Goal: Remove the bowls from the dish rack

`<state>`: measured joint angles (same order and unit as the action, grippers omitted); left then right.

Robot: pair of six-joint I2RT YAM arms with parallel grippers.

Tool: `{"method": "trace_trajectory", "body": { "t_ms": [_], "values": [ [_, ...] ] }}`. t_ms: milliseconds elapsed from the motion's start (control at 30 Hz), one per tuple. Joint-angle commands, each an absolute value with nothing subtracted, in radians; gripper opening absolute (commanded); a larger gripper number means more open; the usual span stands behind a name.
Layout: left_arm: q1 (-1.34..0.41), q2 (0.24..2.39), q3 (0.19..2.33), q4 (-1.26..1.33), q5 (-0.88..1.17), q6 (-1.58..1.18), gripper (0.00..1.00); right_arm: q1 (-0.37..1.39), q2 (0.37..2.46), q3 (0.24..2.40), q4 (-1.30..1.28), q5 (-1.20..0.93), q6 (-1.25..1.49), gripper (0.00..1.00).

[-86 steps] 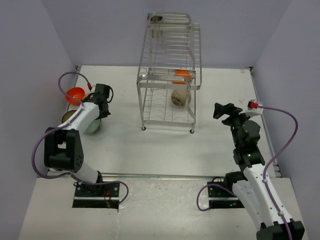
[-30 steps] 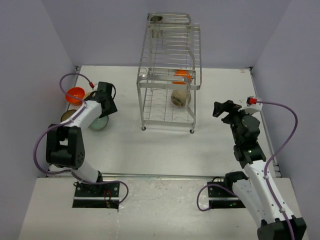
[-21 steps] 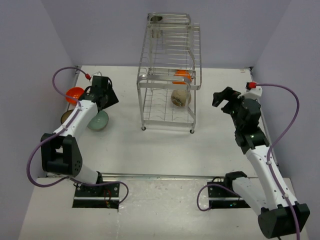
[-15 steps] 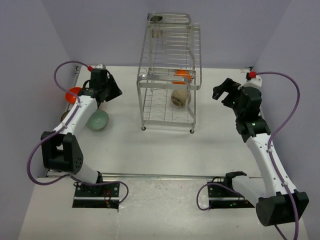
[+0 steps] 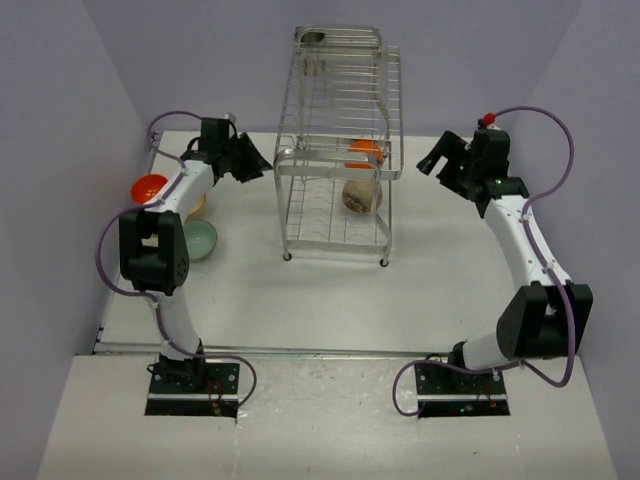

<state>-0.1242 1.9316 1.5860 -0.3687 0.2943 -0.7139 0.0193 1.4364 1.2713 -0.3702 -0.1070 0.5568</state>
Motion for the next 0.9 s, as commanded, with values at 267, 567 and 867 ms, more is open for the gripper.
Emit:
{"method": "trace_trajectory", "body": {
  "t_ms": [267, 567, 867],
  "values": [
    [-0.115, 1.982, 1.709, -0.336, 0.443, -0.611, 0.42, 0.054, 1.672, 1.638, -0.676, -0.218, 0.566, 0.38],
    [-0.115, 2.072, 1.837, -0.417, 0.571, -0.609, 0.34, 0.144, 1.833, 1.838, -0.845, -0.215, 0.537, 0.00],
    [-0.115, 2.092, 1.865, -0.413, 0.627, -0.615, 0.66, 0.189, 1.910, 1.901, -0.860, -0.221, 0.554, 0.00]
  ]
}}
